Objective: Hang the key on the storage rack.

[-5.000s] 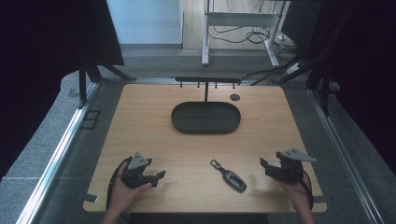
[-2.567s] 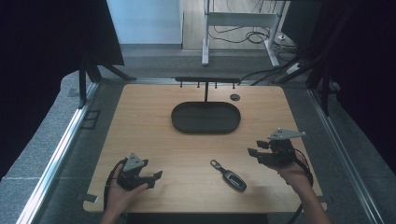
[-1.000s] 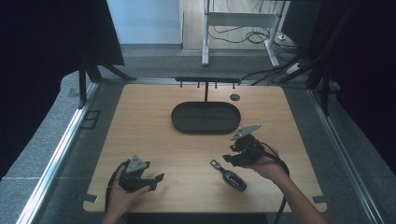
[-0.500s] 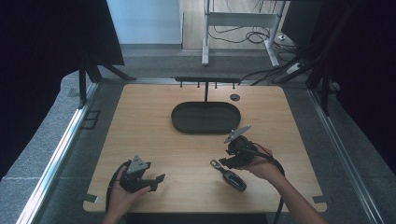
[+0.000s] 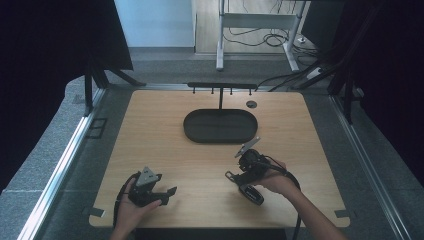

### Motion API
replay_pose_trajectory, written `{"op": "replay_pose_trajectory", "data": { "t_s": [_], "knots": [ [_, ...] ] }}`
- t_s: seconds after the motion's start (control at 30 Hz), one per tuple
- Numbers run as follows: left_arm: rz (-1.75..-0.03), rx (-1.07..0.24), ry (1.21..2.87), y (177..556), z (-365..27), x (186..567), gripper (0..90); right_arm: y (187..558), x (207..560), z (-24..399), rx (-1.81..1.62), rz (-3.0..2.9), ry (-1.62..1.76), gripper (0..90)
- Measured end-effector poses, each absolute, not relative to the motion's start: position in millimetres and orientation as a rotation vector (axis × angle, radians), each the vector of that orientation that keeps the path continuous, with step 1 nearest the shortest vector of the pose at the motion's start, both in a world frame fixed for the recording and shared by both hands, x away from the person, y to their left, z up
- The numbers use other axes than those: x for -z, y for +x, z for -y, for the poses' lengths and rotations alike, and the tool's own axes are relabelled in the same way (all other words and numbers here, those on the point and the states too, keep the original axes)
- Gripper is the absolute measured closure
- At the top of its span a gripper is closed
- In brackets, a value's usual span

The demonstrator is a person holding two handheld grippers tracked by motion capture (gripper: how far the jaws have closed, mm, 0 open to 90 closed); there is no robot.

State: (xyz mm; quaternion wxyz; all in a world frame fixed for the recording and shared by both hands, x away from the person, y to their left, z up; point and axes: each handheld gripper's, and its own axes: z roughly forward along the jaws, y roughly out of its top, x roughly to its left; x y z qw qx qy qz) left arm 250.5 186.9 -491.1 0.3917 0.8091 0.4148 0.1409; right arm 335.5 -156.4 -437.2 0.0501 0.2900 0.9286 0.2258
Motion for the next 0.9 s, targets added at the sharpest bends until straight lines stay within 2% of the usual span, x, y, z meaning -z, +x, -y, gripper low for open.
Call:
{"op": "replay_pose_trajectory", "data": {
  "t_s": [0.9],
  "knots": [
    [-1.046, -0.354, 2.059, 250, -186, 492, 25.5, 347, 466, 137, -0.428, -2.903, 0.947, 58.3]
  ]
}}
